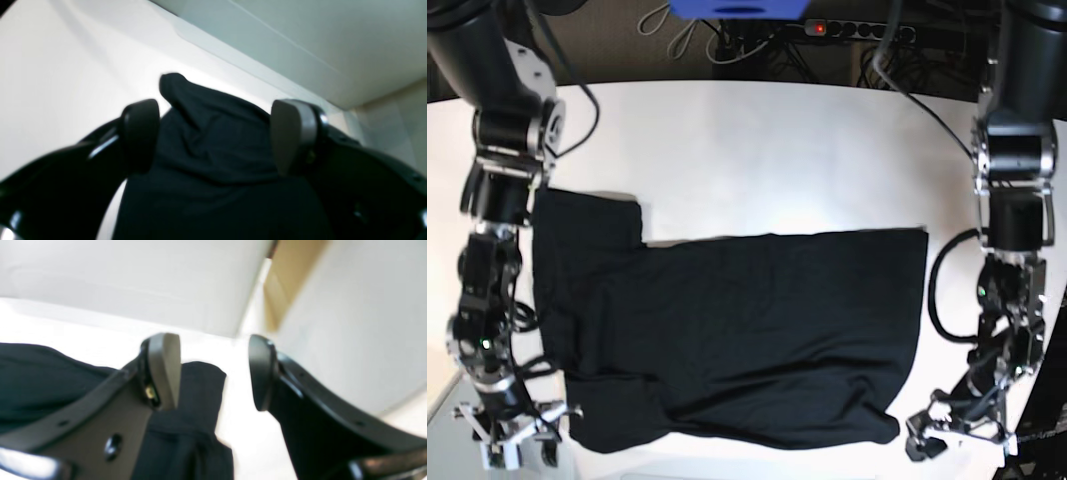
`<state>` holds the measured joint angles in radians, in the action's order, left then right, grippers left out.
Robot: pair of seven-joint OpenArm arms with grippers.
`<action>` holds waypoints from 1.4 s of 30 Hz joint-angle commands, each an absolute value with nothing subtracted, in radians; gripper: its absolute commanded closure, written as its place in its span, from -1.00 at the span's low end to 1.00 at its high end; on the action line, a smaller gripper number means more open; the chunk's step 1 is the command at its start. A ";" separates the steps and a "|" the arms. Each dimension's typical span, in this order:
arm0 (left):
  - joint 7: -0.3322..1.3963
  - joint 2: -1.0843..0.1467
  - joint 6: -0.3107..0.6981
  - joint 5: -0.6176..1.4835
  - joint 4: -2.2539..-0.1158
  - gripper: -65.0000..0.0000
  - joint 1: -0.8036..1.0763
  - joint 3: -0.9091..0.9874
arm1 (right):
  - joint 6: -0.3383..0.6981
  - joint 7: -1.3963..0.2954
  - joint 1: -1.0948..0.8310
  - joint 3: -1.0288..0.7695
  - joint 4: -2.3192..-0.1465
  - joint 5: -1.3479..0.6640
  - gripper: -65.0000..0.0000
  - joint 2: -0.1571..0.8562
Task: Layout the t-shirt on the table in an organized manner, then fold the t-shirt properly
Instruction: 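Lay the t-shirt flat on the table and release both grippers, then grasp the shirt's shoulder edges and pull them apart to smooth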
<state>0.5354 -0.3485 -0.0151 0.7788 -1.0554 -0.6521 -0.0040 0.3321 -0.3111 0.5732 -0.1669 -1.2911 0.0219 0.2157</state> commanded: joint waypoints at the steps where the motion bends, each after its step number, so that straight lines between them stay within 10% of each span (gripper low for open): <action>1: 0.524 -0.360 -0.012 0.789 -1.099 -0.54 -0.661 0.001 | 0.328 -0.288 0.590 -0.176 -1.342 0.005 -0.02 0.225; 14: 0.519 -0.397 -0.005 0.779 -1.296 -0.54 -0.242 0.079 | 0.328 -0.473 0.223 -0.352 -1.658 0.002 -0.02 0.194; 42: 0.648 -0.317 -0.004 0.777 -1.260 -0.53 -0.062 0.130 | 0.332 -0.506 -0.099 -0.441 -1.667 0.002 -0.02 0.044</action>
<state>0.6083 -0.3157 0.0006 0.7677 -1.2568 -0.0593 0.1314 0.3355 -0.5255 -0.1009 -0.4385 -1.6459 0.0113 0.0338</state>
